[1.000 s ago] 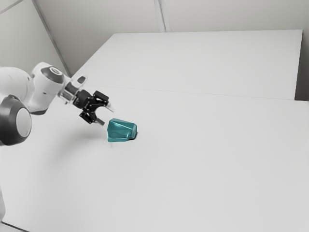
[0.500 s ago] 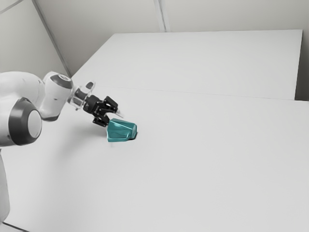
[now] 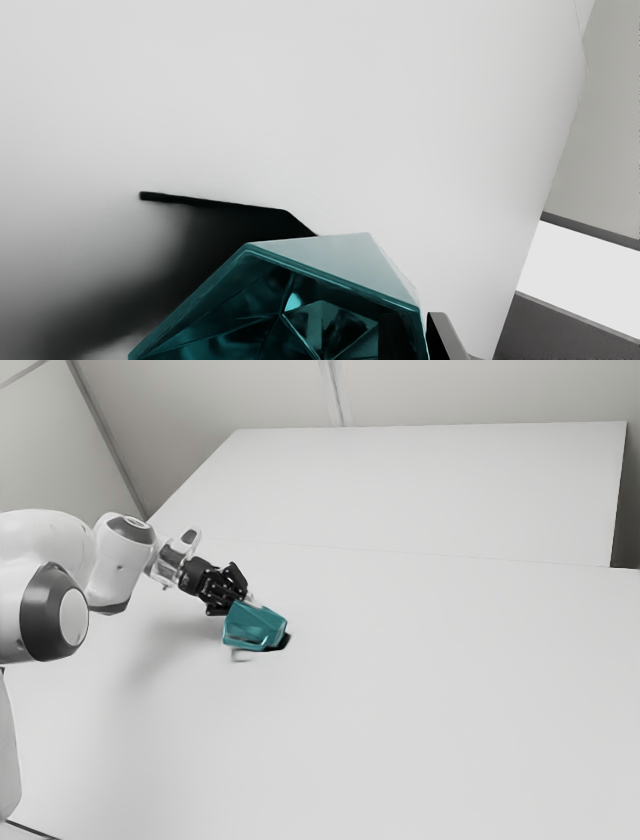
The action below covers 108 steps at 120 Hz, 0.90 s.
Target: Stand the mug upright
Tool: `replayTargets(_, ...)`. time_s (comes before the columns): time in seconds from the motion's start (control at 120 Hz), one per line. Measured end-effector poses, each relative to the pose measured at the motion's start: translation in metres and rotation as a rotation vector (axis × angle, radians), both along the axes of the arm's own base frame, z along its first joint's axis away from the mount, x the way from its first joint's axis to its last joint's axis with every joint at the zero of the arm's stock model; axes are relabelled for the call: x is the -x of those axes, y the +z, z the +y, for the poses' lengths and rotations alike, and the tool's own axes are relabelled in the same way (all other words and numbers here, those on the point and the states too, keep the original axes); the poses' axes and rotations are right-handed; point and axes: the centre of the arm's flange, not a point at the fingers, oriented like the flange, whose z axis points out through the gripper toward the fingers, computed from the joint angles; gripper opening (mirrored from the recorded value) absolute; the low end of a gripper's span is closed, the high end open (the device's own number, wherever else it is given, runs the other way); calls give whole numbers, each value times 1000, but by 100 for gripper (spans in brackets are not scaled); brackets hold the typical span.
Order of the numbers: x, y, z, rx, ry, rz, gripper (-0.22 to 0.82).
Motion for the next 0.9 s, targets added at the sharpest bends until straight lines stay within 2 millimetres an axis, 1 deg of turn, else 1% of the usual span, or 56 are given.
replayTargets(0.25,-2,6,-5,8,-6,-8,-17)
replayTargets(0.358,-2,12,-7,8,-9,-16,-17)
replayTargets(0.4,-2,21,-7,4,-12,-27,-17)
replayTargets(0.467,-2,45,-9,-8,-28,-53,-17)
replayTargets(0.558,-3,71,-13,-42,-68,-76,-17)
replayTargets(0.617,-3,85,-22,-75,-111,-82,-18)
replayTargets(0.692,-4,93,-42,-145,-181,-78,-18)
replayTargets(0.783,-7,93,-65,-265,-265,-76,-18)
replayTargets(0.85,-9,90,-74,-373,-323,-75,-18)
replayTargets(0.9,-12,91,-85,-453,-373,-81,-18)
